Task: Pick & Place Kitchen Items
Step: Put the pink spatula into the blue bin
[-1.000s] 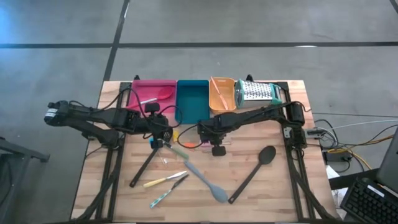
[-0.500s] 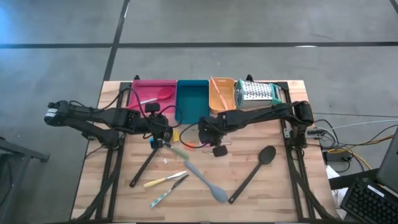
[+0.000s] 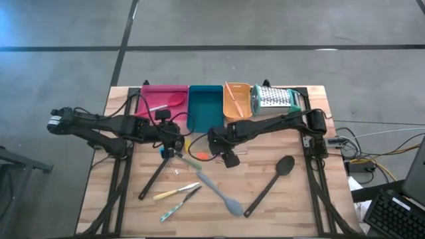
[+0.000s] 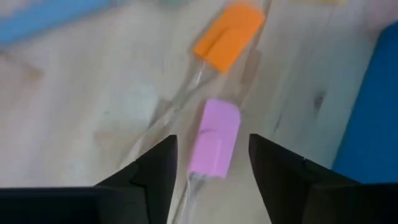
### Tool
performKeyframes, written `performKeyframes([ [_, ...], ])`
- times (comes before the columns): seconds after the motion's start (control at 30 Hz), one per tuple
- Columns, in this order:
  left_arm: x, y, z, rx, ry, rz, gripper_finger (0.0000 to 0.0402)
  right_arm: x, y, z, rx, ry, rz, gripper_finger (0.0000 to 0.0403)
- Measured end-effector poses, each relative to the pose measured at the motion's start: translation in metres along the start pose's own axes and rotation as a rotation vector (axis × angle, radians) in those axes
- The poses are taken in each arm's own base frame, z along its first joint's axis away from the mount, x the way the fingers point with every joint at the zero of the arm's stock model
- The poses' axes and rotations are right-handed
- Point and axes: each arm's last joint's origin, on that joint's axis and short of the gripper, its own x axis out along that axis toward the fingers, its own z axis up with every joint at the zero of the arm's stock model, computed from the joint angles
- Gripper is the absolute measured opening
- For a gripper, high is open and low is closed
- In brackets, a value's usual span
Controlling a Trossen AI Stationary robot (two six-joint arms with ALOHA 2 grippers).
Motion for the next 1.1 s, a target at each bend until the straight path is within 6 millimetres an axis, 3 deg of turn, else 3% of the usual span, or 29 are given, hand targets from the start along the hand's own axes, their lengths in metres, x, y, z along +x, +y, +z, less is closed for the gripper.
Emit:
performKeyframes([
  [0.3,0.0,0.0,0.0,0.0,0.0,0.0,0.0174,0.043,-0.002,-0.01,0.013,0.098,0.025,0.0188],
  [0.57,0.0,0.0,0.0,0.0,0.0,0.0,0.0174,0.061,-0.012,-0.016,0.061,0.148,0.011,0.0164],
  [0.93,0.0,0.0,0.0,0.0,0.0,0.0,0.0174,0.048,-0.016,-0.015,0.246,0.118,0.015,0.0023],
  [1.1,0.0,0.0,0.0,0.0,0.0,0.0,0.0174,0.023,-0.015,-0.013,0.304,0.091,0.022,0.0009],
])
